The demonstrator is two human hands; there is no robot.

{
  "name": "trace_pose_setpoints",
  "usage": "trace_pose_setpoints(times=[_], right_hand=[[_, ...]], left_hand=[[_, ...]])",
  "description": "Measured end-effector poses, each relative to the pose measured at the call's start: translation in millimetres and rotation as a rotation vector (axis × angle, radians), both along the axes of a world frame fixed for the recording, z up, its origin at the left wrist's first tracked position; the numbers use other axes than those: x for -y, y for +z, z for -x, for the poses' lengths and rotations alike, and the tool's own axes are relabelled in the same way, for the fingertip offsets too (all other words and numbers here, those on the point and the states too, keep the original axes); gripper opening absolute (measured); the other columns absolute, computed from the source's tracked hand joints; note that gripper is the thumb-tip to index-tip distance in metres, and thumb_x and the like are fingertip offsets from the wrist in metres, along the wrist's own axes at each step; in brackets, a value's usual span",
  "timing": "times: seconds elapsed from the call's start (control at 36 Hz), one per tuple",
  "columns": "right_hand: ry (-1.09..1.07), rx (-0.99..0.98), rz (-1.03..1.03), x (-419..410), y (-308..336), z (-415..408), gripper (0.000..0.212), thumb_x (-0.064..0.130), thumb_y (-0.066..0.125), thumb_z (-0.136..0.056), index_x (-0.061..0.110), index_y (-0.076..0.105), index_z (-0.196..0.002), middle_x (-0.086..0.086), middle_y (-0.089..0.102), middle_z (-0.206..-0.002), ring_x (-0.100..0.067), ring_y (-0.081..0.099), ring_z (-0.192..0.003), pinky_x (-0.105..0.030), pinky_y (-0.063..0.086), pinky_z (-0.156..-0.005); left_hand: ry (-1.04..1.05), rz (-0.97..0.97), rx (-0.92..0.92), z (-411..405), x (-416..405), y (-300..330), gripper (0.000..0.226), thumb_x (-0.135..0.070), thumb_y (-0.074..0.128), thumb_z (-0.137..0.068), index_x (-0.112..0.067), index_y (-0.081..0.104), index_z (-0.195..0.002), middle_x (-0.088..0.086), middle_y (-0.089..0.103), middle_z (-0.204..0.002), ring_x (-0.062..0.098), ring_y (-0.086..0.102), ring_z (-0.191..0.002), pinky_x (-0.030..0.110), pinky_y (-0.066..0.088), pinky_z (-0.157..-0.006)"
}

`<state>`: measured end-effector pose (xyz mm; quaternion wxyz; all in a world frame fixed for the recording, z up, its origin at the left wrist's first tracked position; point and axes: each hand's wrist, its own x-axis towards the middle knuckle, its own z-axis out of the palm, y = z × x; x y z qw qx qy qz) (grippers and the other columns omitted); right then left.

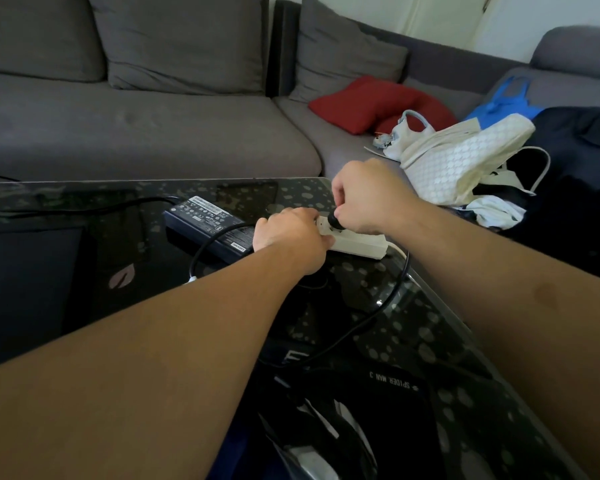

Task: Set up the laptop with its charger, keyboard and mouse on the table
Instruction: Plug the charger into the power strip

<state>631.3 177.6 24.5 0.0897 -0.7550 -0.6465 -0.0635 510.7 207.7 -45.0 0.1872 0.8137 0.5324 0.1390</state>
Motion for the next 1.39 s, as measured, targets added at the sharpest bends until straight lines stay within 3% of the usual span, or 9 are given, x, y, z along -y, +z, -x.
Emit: trace_pose_setpoints(times=[0.36,0.47,0.56,0.67,0.89,1.06,1.14,1.25,1.39], right_hand=[[-0.022,-0.038,-0.006,1.0,-4.5,6.8,0.012,0.008,0.071,-0.074,0.018,0.066,-0.068,-0.008,0.064,-0.077,-0.030,0.066,-0.076,-0.037,0.060,-0.063],[-0.049,-0.083,0.017,-1.1,-5.6,2.6,0.017,0.000,0.069,-0.072,0.016,0.073,-0.069,-0.012,0.071,-0.071,-0.029,0.072,-0.062,-0.044,0.066,-0.058],[-0.060,-0.082,-0.004,0.0,-9.9,-2.7,0.015,0.003,0.070,-0.076,0.017,0.074,-0.071,-0.011,0.071,-0.080,-0.028,0.070,-0.075,-0.045,0.066,-0.067],[-0.071,-0.090,0.021,-4.0,-6.1,4.7,0.014,0.001,0.068,-0.072,0.014,0.073,-0.072,-0.013,0.072,-0.069,-0.028,0.071,-0.065,-0.044,0.066,-0.062],[-0.069,-0.113,-0.018,3.4,-13.1,7.3,0.006,0.008,0.072,-0.079,0.012,0.073,-0.083,-0.011,0.069,-0.088,-0.028,0.066,-0.083,-0.039,0.062,-0.068],[-0.110,-0.131,-0.018,2.6,-11.4,11.4,0.010,0.004,0.069,-0.077,0.009,0.072,-0.085,-0.011,0.066,-0.087,-0.028,0.066,-0.083,-0.033,0.052,-0.056],[-0.116,-0.171,-0.012,3.2,-11.3,10.3,0.011,0.003,0.067,-0.073,0.009,0.073,-0.081,-0.012,0.070,-0.081,-0.029,0.070,-0.075,-0.040,0.063,-0.061],[-0.105,-0.124,-0.009,4.4,-12.1,10.0,0.010,0.005,0.070,-0.080,0.010,0.072,-0.088,-0.010,0.068,-0.089,-0.027,0.064,-0.085,-0.034,0.052,-0.061],[-0.105,-0.136,-0.063,5.9,-18.8,8.8,0.005,0.009,0.070,-0.082,0.013,0.073,-0.084,-0.009,0.069,-0.090,-0.029,0.065,-0.088,-0.041,0.061,-0.069]], left_hand=[[-0.010,-0.008,-0.011,0.5,0.6,2.0,0.042,-0.056,0.054,-0.101,-0.034,0.058,-0.137,0.000,0.068,-0.127,0.025,0.061,-0.119,0.041,0.037,-0.102],[-0.017,-0.002,-0.013,0.8,0.4,2.5,0.044,-0.056,0.054,-0.102,-0.034,0.056,-0.140,0.000,0.067,-0.129,0.025,0.061,-0.119,0.041,0.037,-0.099],[-0.028,0.008,-0.009,0.6,0.4,1.8,0.044,-0.056,0.054,-0.102,-0.034,0.056,-0.140,0.000,0.067,-0.128,0.025,0.062,-0.118,0.041,0.037,-0.098],[-0.022,-0.009,-0.011,1.4,-0.6,1.4,0.043,-0.056,0.053,-0.102,-0.034,0.057,-0.138,0.000,0.067,-0.128,0.026,0.061,-0.118,0.042,0.038,-0.099],[-0.030,0.004,-0.003,4.7,3.2,4.2,0.046,-0.055,0.053,-0.103,-0.033,0.054,-0.143,0.002,0.065,-0.131,0.026,0.061,-0.118,0.043,0.039,-0.106],[-0.035,-0.013,-0.011,4.3,2.6,4.2,0.044,-0.054,0.051,-0.104,-0.033,0.055,-0.142,0.001,0.065,-0.133,0.026,0.060,-0.121,0.043,0.038,-0.106],[-0.046,-0.019,-0.011,3.5,2.9,3.8,0.041,-0.051,0.050,-0.105,-0.033,0.056,-0.141,0.001,0.065,-0.131,0.026,0.061,-0.118,0.044,0.038,-0.105],[-0.075,-0.039,-0.028,5.3,5.1,4.2,0.044,-0.054,0.047,-0.105,-0.032,0.053,-0.142,0.004,0.062,-0.135,0.028,0.059,-0.122,0.045,0.038,-0.106],[-0.087,0.035,0.044,9.9,7.3,8.1,0.044,-0.055,0.057,-0.095,-0.030,0.062,-0.131,0.002,0.065,-0.129,0.028,0.061,-0.122,0.042,0.041,-0.100]])
